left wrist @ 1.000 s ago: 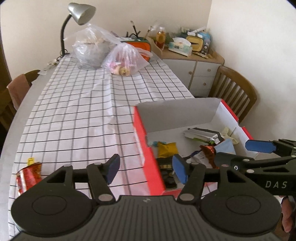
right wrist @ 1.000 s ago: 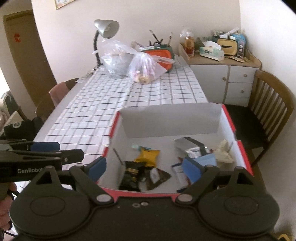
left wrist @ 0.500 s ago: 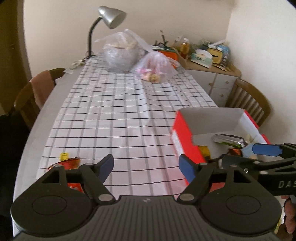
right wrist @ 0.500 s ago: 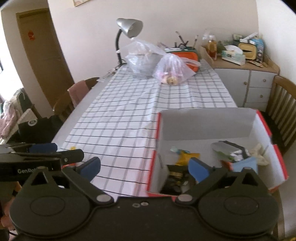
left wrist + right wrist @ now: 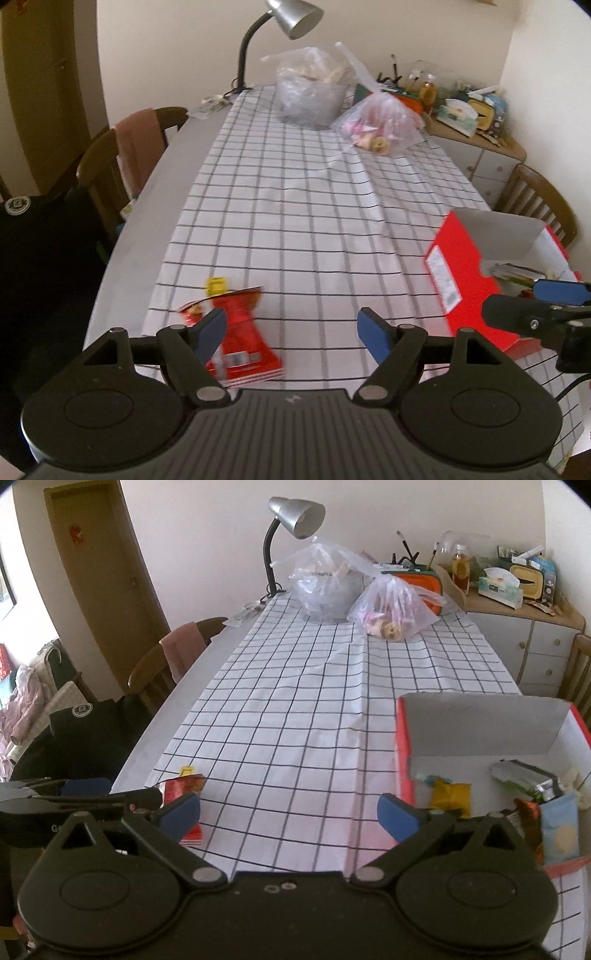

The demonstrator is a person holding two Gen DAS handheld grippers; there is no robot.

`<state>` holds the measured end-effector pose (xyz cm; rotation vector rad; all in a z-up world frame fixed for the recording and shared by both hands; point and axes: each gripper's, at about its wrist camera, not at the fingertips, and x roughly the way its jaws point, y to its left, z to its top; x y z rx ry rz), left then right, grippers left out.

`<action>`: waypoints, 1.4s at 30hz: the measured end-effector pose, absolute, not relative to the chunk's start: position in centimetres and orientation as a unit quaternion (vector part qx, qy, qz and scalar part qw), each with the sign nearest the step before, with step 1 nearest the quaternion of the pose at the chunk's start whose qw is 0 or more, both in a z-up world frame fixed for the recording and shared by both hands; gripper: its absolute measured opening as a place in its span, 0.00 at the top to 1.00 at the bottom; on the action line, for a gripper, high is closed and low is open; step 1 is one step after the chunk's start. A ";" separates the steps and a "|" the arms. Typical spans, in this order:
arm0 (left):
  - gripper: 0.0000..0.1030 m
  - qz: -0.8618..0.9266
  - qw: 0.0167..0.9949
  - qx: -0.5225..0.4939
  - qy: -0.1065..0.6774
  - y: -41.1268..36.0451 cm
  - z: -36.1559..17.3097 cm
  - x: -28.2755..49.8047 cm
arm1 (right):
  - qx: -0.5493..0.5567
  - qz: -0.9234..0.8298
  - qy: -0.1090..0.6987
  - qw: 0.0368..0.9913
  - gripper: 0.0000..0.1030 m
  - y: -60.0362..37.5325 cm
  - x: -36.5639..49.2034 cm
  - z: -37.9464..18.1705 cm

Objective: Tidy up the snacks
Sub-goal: 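Withdraw both tools from the box toward the red chip bag, then grasp the red chip bag with the left tool while the right tool grasps the yellow Minion candy stick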

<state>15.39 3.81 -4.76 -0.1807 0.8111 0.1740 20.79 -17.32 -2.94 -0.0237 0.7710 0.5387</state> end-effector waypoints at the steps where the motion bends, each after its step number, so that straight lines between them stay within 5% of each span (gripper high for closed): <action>1: 0.25 0.086 0.910 -0.088 0.396 4.4 -4.9 15.3 | -0.011 0.258 0.374 0.891 0.00 -16.8 20.7 -3.0; 42: 0.22 0.139 0.822 -0.160 0.528 11.5 -17.1 23.3 | -0.069 0.275 0.460 0.841 0.00 -6.6 30.7 -10.9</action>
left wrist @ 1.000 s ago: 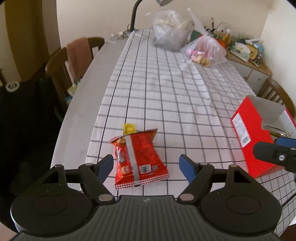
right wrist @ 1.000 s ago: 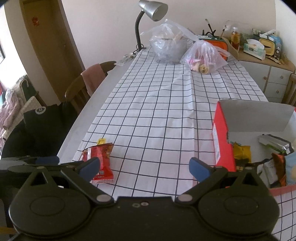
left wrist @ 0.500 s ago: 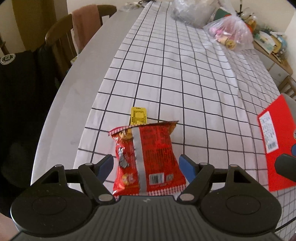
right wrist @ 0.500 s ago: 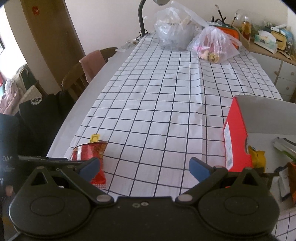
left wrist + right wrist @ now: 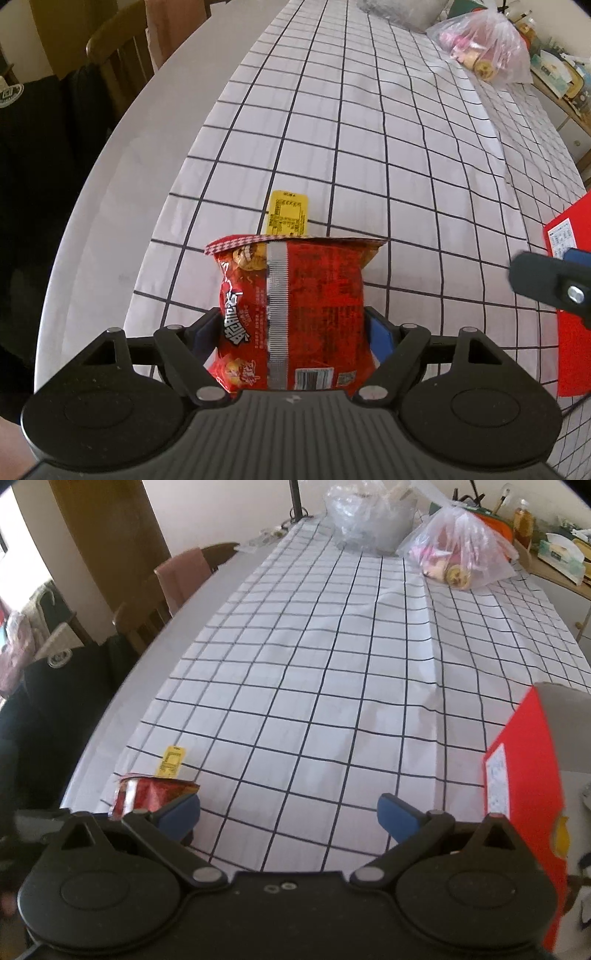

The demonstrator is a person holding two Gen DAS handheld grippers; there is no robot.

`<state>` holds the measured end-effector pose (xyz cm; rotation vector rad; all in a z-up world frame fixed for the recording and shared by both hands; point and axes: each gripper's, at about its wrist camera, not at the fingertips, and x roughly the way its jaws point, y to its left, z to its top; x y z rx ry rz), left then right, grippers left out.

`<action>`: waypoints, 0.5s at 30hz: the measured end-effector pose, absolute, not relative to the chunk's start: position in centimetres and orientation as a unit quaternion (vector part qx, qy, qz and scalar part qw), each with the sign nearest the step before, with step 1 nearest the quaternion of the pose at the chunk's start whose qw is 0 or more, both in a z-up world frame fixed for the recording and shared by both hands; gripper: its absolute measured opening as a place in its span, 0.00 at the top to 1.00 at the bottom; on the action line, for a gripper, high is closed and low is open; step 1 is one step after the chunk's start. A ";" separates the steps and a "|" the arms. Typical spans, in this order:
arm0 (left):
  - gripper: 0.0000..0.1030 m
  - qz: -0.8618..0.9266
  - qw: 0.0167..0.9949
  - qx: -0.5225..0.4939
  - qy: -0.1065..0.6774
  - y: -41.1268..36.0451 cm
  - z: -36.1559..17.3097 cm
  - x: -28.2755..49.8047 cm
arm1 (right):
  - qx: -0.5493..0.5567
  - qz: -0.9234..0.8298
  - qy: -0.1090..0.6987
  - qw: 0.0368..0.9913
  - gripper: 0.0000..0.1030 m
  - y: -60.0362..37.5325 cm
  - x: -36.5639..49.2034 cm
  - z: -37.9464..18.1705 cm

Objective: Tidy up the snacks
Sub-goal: 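Grasp the red chip bag with the left tool while the right tool grasps the yellow Minion candy stick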

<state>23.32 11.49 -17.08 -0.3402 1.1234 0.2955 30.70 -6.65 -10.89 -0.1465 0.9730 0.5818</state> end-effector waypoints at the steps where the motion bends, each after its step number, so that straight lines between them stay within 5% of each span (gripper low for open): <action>1: 0.22 0.140 0.823 -0.160 0.526 11.5 -17.1 23.3 | -0.074 0.271 0.465 0.840 0.00 -6.2 31.0 -11.2; 15: 0.28 0.152 0.824 -0.210 0.505 12.9 -16.5 20.3 | -0.115 0.291 0.492 0.813 0.01 1.0 32.2 -13.0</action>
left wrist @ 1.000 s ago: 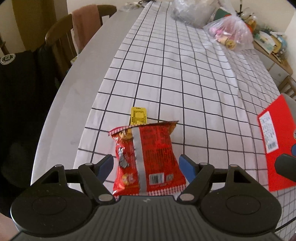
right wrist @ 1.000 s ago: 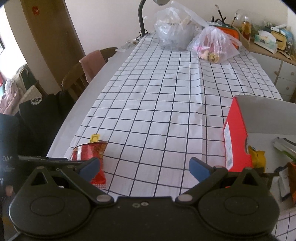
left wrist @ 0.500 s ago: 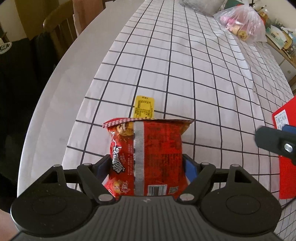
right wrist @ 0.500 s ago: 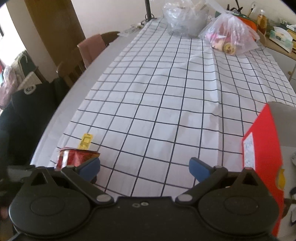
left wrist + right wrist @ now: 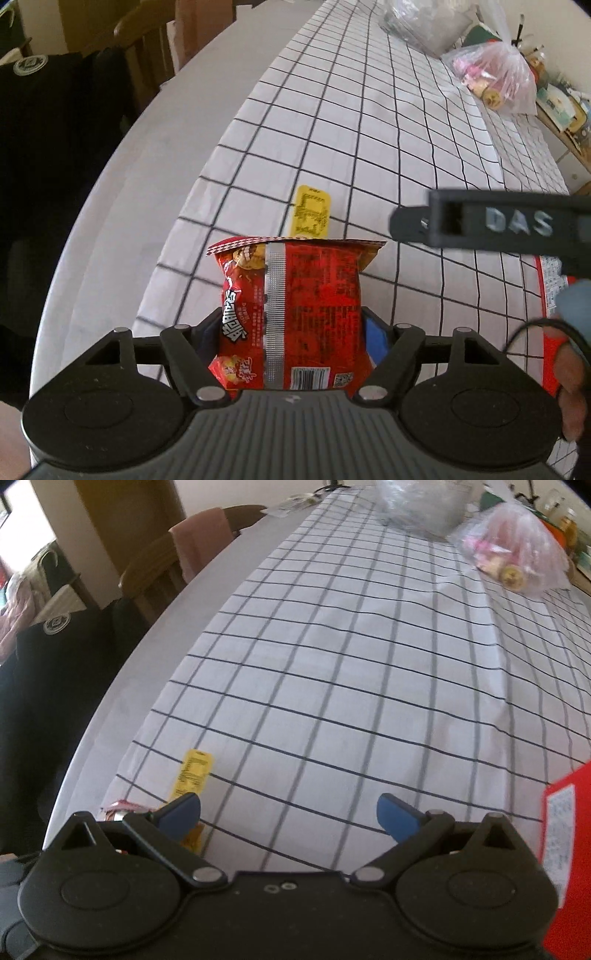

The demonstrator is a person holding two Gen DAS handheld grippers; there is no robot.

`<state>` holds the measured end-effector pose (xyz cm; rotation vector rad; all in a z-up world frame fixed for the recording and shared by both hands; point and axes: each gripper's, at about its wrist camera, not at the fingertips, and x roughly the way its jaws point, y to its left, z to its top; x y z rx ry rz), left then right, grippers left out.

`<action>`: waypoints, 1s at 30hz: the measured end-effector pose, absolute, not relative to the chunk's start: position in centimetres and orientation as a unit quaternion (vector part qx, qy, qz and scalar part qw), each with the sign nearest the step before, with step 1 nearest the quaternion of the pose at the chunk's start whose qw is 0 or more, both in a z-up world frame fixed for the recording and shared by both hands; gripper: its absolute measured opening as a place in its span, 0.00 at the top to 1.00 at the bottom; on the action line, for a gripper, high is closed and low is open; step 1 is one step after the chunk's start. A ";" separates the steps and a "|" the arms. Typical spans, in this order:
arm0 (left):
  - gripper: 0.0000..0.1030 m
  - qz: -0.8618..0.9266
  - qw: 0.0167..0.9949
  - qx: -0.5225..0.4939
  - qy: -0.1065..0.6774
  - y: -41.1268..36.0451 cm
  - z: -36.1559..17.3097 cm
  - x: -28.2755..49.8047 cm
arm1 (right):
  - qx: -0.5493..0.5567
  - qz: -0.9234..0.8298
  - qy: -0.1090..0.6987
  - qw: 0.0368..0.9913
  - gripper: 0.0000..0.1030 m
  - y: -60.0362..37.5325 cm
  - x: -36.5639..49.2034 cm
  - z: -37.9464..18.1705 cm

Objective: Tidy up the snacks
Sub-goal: 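Grasp the red chip bag with the left tool while the right tool grasps the yellow Minion candy stick, then lift both held snacks and carry them over the red box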

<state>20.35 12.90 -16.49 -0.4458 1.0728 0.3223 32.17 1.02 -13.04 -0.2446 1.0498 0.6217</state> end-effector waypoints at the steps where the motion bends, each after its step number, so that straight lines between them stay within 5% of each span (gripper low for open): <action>1: 0.28 0.154 0.824 -0.212 0.503 13.1 -16.3 19.8 | -0.118 0.295 0.493 0.810 0.01 1.5 32.0 -13.1; 16: 0.28 0.237 0.808 -0.252 0.476 17.8 -15.3 10.9 | -0.180 0.335 0.507 0.773 0.10 7.9 27.4 -15.6; 30: 0.27 0.249 0.808 -0.265 0.464 18.9 -15.0 8.5 | -0.228 0.319 0.492 0.778 0.43 9.9 24.6 -16.4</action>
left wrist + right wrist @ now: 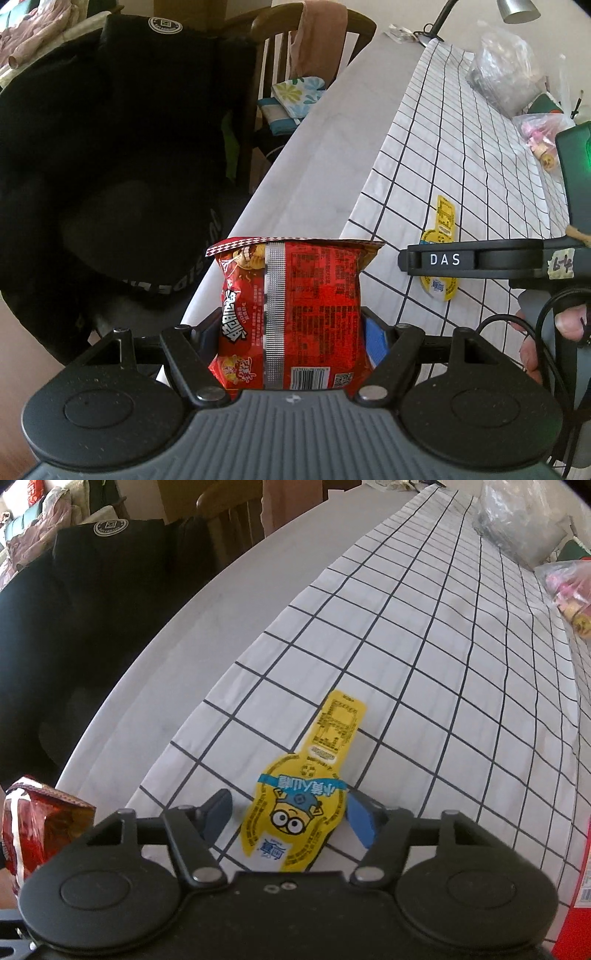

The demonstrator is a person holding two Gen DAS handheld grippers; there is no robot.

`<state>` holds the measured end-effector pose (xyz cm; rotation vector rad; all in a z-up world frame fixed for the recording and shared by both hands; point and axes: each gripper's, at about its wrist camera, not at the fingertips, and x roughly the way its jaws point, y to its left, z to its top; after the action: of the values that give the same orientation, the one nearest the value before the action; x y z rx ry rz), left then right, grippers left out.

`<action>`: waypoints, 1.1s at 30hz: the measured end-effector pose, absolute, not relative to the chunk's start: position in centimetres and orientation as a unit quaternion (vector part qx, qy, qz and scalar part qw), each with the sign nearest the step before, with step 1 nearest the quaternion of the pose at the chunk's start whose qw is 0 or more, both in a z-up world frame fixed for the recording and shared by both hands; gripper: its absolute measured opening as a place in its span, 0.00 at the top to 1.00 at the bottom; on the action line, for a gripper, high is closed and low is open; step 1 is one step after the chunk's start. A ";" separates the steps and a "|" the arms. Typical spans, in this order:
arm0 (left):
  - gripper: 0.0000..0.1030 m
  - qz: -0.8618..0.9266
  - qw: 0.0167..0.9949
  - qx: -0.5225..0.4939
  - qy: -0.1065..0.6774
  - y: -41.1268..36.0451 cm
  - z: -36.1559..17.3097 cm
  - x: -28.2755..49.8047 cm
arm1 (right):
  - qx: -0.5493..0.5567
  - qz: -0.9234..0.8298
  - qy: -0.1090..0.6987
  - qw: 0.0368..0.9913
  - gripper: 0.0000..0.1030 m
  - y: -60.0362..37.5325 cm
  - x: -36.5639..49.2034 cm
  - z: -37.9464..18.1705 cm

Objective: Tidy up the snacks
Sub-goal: 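Lift both held snacks and carry them over the red box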

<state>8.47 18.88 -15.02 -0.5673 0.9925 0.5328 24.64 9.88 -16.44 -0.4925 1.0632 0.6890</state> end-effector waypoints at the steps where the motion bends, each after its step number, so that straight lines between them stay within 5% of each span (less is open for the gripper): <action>1: 0.27 0.248 0.808 -0.265 0.464 18.9 -15.0 8.3 | -0.228 0.320 0.489 0.779 0.47 9.8 24.5 -16.3; 33: 0.27 0.079 0.880 -0.154 0.442 10.2 -9.4 10.6 | -0.124 0.224 0.460 0.850 0.50 -5.7 19.1 -8.2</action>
<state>10.55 10.22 -9.39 -0.3205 0.9212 0.1646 19.14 -5.73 -8.17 -0.2602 0.9697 0.4720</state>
